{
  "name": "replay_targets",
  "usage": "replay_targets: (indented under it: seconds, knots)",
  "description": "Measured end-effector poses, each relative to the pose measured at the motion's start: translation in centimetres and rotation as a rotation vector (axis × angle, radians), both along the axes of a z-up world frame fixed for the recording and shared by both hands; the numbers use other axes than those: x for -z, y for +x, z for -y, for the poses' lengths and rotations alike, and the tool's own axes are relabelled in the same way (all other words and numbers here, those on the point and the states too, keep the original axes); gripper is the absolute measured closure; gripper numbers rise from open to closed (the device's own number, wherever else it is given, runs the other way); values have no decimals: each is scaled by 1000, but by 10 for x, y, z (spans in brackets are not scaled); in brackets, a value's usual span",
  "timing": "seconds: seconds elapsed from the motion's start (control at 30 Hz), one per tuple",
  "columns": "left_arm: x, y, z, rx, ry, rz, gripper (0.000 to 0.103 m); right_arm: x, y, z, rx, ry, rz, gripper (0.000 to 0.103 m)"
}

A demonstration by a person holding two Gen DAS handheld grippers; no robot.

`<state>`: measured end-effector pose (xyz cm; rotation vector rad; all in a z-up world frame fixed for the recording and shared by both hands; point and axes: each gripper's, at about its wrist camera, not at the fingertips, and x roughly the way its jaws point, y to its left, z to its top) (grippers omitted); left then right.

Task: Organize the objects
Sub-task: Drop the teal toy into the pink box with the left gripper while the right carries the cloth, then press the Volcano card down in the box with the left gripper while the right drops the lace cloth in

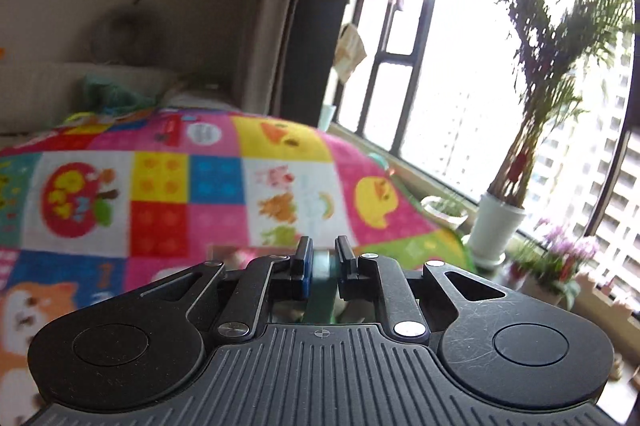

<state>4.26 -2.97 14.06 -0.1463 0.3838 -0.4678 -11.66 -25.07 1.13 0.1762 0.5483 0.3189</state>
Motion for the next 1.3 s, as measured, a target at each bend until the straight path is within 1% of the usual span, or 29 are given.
replay_targets:
  seconds: [0.1, 0.17, 0.23, 0.3, 0.37, 0.47, 0.57, 0.67, 0.73, 0.8, 0.87, 0.9, 0.93, 0.97, 1.03, 1.07, 1.13, 1.2, 1.23, 1.27, 1.3]
  knots:
    - [12, 15, 6, -45, -15, -14, 87, -1, -5, 1, 11, -12, 7, 70]
    - [24, 15, -1, -69, -24, -30, 87, -3, -8, 4, 18, -25, 19, 69]
    - [38, 11, -12, -74, -25, -70, 87, -3, -8, 7, 26, -30, 15, 69]
    - [54, 5, -22, -85, -4, -105, 87, -3, -1, 9, 30, -32, -4, 69]
    - [68, -2, -31, -105, 26, -121, 87, -7, 7, 8, 26, -41, -17, 69]
    - [84, -9, -41, -116, 52, -134, 87, -27, 26, 5, -5, -47, -6, 69]
    - [91, -9, -47, -135, 39, -128, 87, -61, 59, 2, -28, -40, 11, 69]
    - [93, 2, -55, -139, -45, -132, 87, -94, 110, -7, -40, -28, -18, 69]
    - [94, 10, -61, -158, -105, -125, 87, -107, 154, -17, -28, -18, -82, 69]
    - [96, 19, -65, -165, -134, -122, 87, -112, 201, -28, -10, -10, -165, 69]
    - [98, 26, -70, -161, -150, -122, 87, -107, 244, -40, 25, -21, -235, 69]
    - [100, 28, -73, -157, -162, -119, 87, -94, 281, -51, 60, -28, -309, 69]
    - [101, 28, -77, -146, -178, -115, 87, -94, 281, -51, 60, -28, -309, 69]
    - [102, 27, -81, -131, -201, -111, 87, -86, 296, -56, 78, -41, -338, 69]
    - [106, 26, -88, -102, -246, -111, 87, -66, 322, -69, 110, -98, -382, 69]
    - [106, 26, -91, -92, -256, -114, 87, -55, 333, -74, 129, -128, -406, 69]
    - [105, 24, -94, -87, -251, -115, 87, -34, 352, -81, 148, -172, -461, 69]
    - [102, 21, -94, -104, -228, -112, 87, -19, 367, -90, 153, -232, -475, 68]
    - [101, 19, -95, -115, -220, -108, 87, -19, 367, -90, 153, -232, -475, 66]
    - [100, 18, -96, -125, -215, -106, 87, -21, 369, -94, 151, -258, -488, 55]
    - [100, 18, -97, -131, -210, -110, 87, -25, 368, -94, 147, -268, -496, 40]
